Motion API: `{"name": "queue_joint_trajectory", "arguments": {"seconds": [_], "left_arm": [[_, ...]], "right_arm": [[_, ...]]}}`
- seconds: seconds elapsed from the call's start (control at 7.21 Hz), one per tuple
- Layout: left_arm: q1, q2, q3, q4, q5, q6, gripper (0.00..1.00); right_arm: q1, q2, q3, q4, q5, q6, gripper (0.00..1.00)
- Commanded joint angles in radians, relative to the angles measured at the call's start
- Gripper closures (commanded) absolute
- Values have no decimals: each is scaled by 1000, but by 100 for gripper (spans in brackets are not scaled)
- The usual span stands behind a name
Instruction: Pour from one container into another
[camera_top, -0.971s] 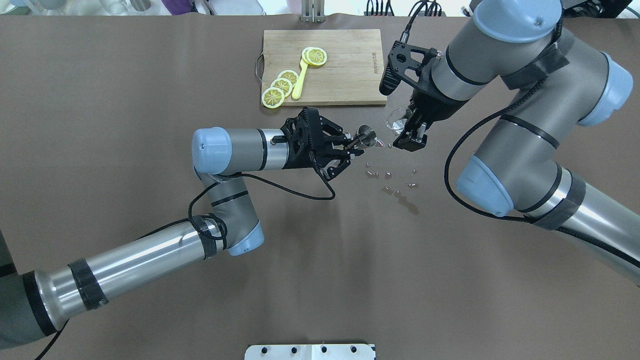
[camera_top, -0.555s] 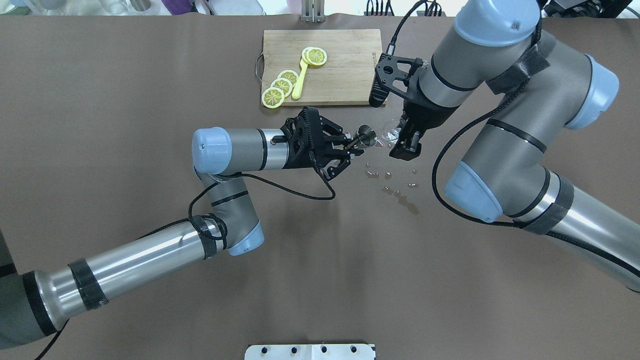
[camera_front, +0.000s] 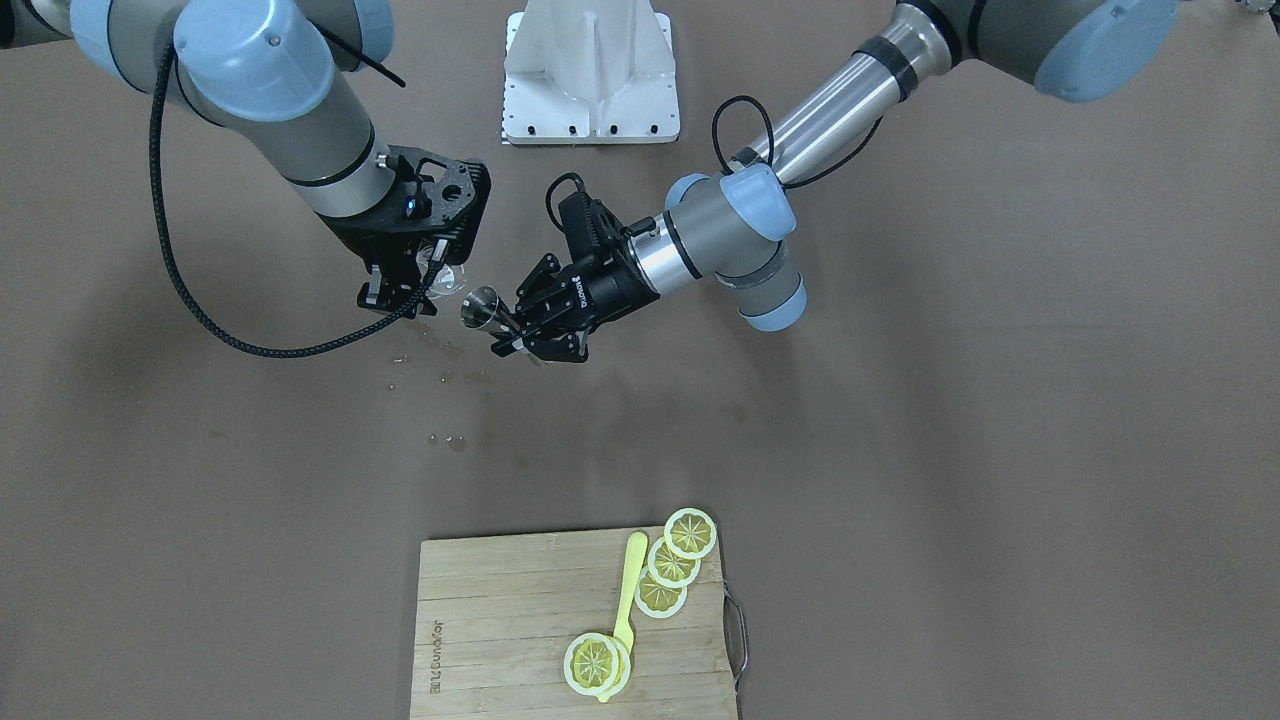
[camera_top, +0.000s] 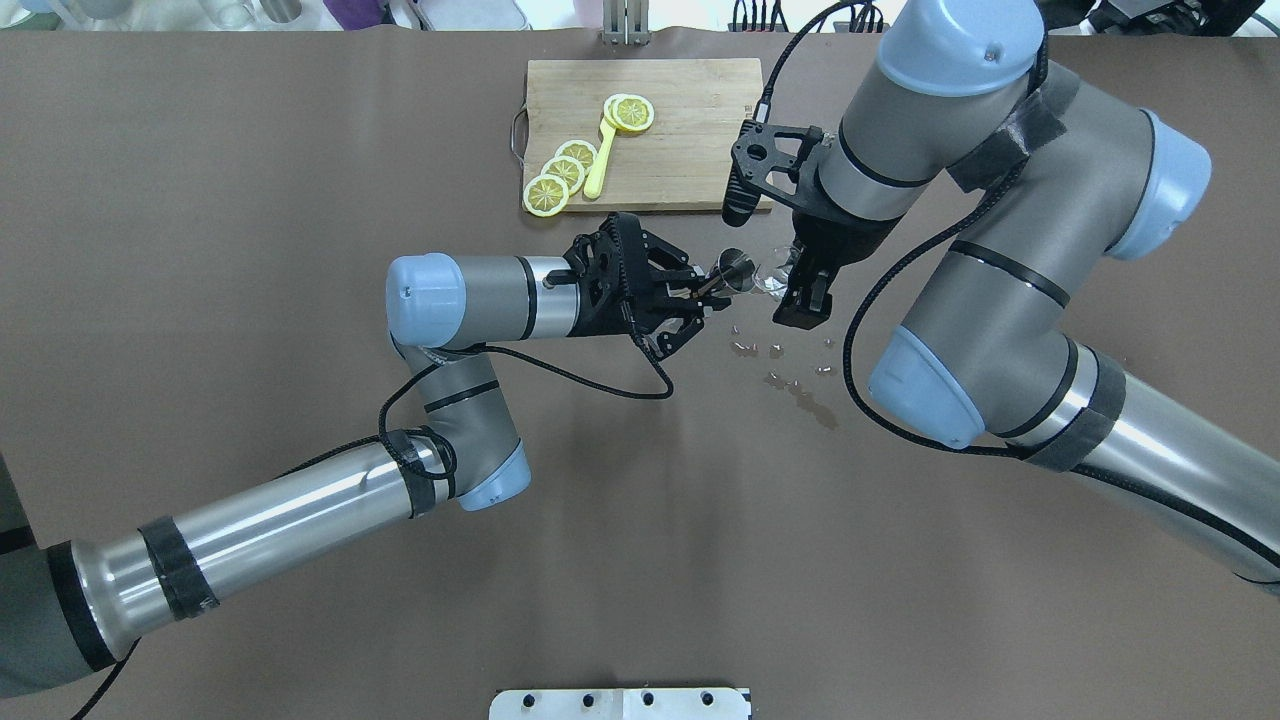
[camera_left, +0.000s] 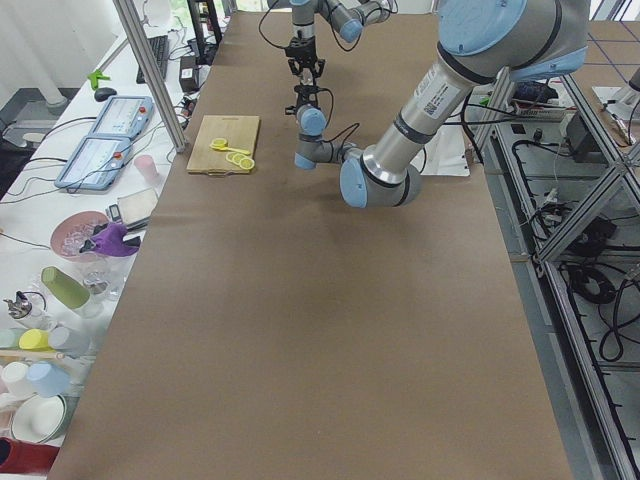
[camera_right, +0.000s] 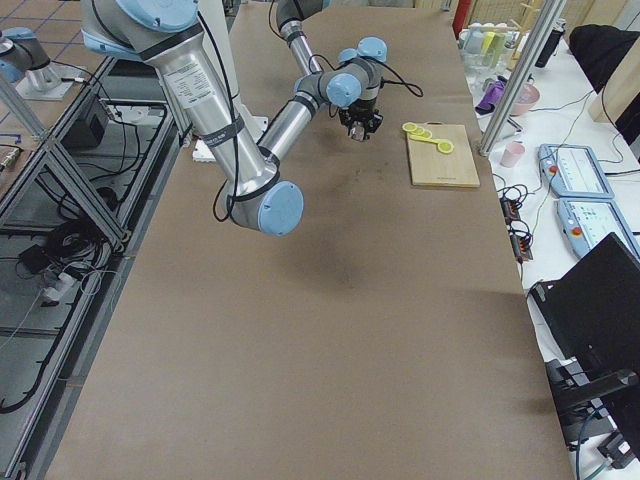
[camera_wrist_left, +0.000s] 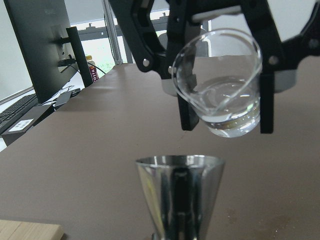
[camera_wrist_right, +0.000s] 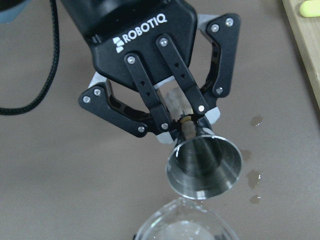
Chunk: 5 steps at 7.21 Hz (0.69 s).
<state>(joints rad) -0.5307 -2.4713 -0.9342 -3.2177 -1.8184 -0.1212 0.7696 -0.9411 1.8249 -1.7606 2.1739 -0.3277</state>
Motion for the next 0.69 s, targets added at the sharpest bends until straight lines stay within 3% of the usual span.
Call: {"name": "queue_joint_trajectory", "arguments": {"seconds": [0.0, 0.55], "left_arm": [[0, -1, 0, -1, 1, 0, 100], [0, -3, 0, -1, 1, 0, 100]], "right_arm": [[-1, 40, -7, -83, -16, -53, 100], [-4, 103, -36, -195, -37, -77, 100]]}}
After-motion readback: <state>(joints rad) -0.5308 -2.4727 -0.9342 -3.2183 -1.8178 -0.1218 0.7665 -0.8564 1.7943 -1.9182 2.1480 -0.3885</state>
